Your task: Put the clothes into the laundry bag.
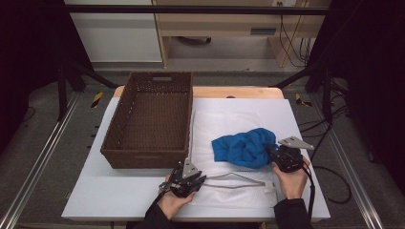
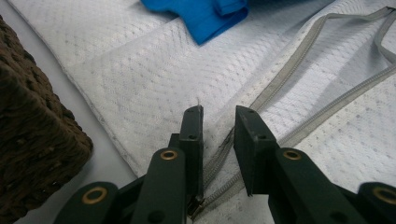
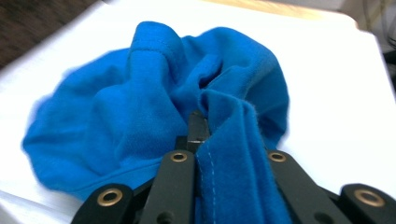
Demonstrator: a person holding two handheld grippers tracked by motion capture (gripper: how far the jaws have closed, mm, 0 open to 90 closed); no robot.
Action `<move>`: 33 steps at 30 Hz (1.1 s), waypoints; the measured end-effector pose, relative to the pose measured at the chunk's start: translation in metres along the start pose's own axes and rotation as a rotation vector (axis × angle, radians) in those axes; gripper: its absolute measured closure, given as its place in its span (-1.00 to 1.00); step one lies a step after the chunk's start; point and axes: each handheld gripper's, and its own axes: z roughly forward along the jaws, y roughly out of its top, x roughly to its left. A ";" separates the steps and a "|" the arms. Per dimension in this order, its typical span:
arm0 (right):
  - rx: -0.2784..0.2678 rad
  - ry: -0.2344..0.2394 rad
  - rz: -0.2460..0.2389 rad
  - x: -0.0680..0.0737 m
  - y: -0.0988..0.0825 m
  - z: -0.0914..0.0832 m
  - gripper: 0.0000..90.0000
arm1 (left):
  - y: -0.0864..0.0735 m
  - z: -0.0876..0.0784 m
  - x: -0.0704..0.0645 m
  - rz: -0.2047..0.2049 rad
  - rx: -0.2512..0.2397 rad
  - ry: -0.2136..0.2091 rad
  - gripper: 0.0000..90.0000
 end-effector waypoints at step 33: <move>0.086 -0.086 0.070 0.016 -0.004 0.045 -0.76 | 0.000 0.000 -0.001 0.005 -0.002 0.007 0.63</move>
